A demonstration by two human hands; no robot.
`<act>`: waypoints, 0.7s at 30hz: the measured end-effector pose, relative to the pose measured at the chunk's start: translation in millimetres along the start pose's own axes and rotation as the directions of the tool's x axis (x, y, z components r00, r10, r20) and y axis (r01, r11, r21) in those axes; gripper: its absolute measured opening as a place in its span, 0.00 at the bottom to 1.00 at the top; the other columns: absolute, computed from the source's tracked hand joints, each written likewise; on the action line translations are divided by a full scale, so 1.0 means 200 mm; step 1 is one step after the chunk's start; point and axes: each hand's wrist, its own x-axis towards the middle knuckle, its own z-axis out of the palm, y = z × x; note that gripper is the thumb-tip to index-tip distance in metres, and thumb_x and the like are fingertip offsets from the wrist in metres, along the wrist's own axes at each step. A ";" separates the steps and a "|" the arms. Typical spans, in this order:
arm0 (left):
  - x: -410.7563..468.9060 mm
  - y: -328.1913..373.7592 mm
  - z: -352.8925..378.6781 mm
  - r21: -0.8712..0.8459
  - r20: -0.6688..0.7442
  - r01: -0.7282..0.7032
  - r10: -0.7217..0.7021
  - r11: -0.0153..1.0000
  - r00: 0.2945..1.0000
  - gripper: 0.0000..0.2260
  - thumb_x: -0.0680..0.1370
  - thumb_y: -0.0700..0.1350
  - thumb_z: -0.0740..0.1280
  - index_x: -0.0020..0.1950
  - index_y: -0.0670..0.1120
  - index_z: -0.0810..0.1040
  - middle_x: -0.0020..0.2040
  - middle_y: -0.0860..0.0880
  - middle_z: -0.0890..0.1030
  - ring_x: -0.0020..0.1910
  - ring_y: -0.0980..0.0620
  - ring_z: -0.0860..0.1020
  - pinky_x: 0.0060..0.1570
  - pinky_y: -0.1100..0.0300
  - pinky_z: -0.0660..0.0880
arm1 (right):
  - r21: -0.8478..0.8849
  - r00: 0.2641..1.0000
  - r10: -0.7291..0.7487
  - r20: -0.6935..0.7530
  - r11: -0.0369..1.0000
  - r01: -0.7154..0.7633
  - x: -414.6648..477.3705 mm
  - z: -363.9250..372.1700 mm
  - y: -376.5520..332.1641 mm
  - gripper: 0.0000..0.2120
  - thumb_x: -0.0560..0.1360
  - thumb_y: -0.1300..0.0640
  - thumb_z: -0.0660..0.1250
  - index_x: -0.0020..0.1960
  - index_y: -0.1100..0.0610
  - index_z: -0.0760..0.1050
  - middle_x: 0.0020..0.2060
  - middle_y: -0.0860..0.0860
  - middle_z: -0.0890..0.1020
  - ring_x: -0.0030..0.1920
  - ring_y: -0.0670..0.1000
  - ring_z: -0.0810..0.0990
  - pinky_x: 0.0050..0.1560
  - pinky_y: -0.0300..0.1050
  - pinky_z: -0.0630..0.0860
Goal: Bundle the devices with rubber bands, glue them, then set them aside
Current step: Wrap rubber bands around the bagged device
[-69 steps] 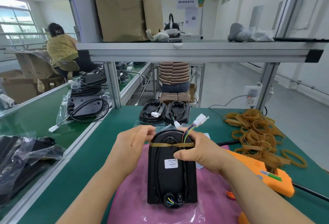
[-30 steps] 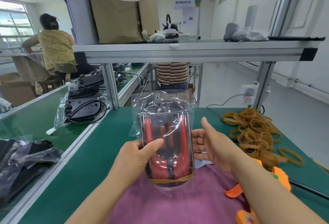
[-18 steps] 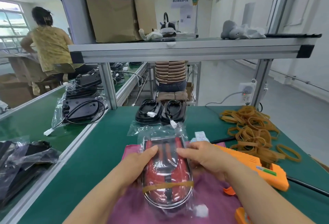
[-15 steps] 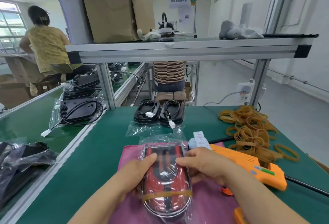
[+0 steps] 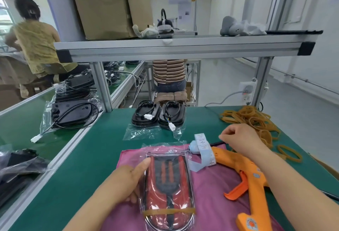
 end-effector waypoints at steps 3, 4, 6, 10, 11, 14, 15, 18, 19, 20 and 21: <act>0.01 0.00 -0.01 -0.011 -0.125 -0.051 0.049 0.999 0.991 0.31 0.80 0.65 0.54 0.40 0.41 0.81 0.27 0.44 0.82 0.27 0.49 0.80 0.39 0.60 0.77 | -0.130 1.000 0.019 -0.005 0.991 -0.020 0.07 0.01 0.07 0.06 0.75 0.59 0.68 0.42 0.51 0.82 0.42 0.45 0.84 0.44 0.47 0.80 0.41 0.41 0.75; 0.01 0.00 -0.01 0.005 -0.188 -0.071 0.071 0.997 0.980 0.31 0.80 0.65 0.55 0.42 0.39 0.81 0.28 0.44 0.82 0.30 0.48 0.81 0.42 0.59 0.78 | -0.205 1.000 0.024 -0.003 0.979 -0.024 0.09 0.02 0.09 0.07 0.76 0.60 0.67 0.45 0.51 0.82 0.47 0.47 0.84 0.48 0.49 0.80 0.47 0.43 0.77; 0.03 -0.02 -0.02 0.007 -0.291 -0.106 0.104 0.994 0.951 0.31 0.79 0.65 0.56 0.44 0.39 0.81 0.32 0.44 0.83 0.36 0.45 0.83 0.47 0.56 0.78 | -0.362 0.999 0.050 0.008 0.931 -0.043 0.12 0.01 0.12 0.12 0.75 0.65 0.65 0.52 0.52 0.82 0.55 0.50 0.82 0.55 0.52 0.79 0.55 0.46 0.78; 0.02 -0.05 -0.03 -0.059 -0.381 -0.174 0.139 0.983 0.914 0.24 0.80 0.62 0.59 0.41 0.45 0.82 0.34 0.48 0.83 0.38 0.48 0.82 0.46 0.54 0.78 | -0.619 0.994 0.077 0.072 0.785 -0.016 0.14 -0.02 0.19 0.17 0.74 0.66 0.63 0.59 0.51 0.78 0.58 0.53 0.77 0.58 0.55 0.76 0.53 0.46 0.78; 0.02 -0.05 -0.03 -0.082 -0.393 -0.177 0.131 0.981 0.910 0.22 0.80 0.61 0.60 0.40 0.46 0.83 0.34 0.50 0.83 0.37 0.50 0.82 0.44 0.56 0.77 | -0.638 0.992 0.090 0.084 0.770 -0.016 0.14 -0.03 0.20 0.15 0.74 0.65 0.62 0.56 0.52 0.78 0.57 0.53 0.77 0.57 0.55 0.76 0.51 0.46 0.78; 0.02 -0.05 -0.03 -0.141 -0.409 -0.174 0.103 0.974 0.907 0.18 0.80 0.60 0.62 0.40 0.50 0.83 0.34 0.53 0.84 0.34 0.56 0.82 0.39 0.59 0.75 | -0.659 0.990 0.132 0.055 0.749 -0.063 0.12 -0.06 0.20 0.10 0.74 0.65 0.61 0.46 0.54 0.79 0.46 0.51 0.80 0.46 0.53 0.79 0.43 0.45 0.78; 0.02 -0.05 -0.03 -0.156 -0.417 -0.182 0.102 0.971 0.903 0.17 0.80 0.59 0.62 0.41 0.51 0.83 0.34 0.54 0.84 0.33 0.57 0.81 0.39 0.59 0.74 | -0.651 0.990 0.138 0.030 0.754 -0.086 0.11 -0.07 0.19 0.10 0.74 0.65 0.61 0.45 0.54 0.79 0.43 0.50 0.80 0.44 0.53 0.79 0.42 0.45 0.78; 0.02 -0.03 -0.03 -0.194 -0.455 -0.216 0.107 0.957 0.884 0.15 0.80 0.58 0.63 0.40 0.53 0.83 0.35 0.59 0.84 0.32 0.61 0.81 0.41 0.58 0.75 | -0.558 0.990 0.126 -0.067 0.818 -0.142 0.12 -0.12 0.17 0.11 0.75 0.63 0.61 0.45 0.52 0.81 0.44 0.51 0.82 0.44 0.53 0.80 0.45 0.47 0.80; 0.02 -0.02 -0.03 -0.198 -0.466 -0.229 0.114 0.953 0.877 0.15 0.80 0.58 0.62 0.40 0.54 0.83 0.35 0.60 0.84 0.32 0.61 0.81 0.42 0.57 0.76 | -0.522 0.989 0.119 -0.089 0.840 -0.148 0.12 -0.14 0.16 0.12 0.76 0.63 0.61 0.47 0.52 0.81 0.46 0.51 0.83 0.44 0.54 0.80 0.44 0.47 0.80; 0.02 -0.01 -0.03 -0.204 -0.474 -0.241 0.120 0.949 0.872 0.15 0.80 0.57 0.62 0.40 0.53 0.83 0.35 0.61 0.83 0.32 0.60 0.81 0.42 0.56 0.77 | -0.489 0.989 0.112 -0.098 0.860 -0.146 0.13 -0.16 0.14 0.12 0.76 0.62 0.61 0.48 0.51 0.82 0.48 0.51 0.83 0.45 0.54 0.80 0.43 0.46 0.79; 0.02 0.01 -0.03 -0.212 -0.476 -0.250 0.124 0.945 0.871 0.15 0.80 0.57 0.62 0.40 0.53 0.83 0.36 0.61 0.83 0.33 0.61 0.81 0.43 0.55 0.78 | -0.461 0.990 0.104 -0.098 0.876 -0.138 0.13 -0.18 0.13 0.13 0.77 0.62 0.61 0.49 0.51 0.82 0.50 0.51 0.83 0.45 0.54 0.80 0.42 0.46 0.78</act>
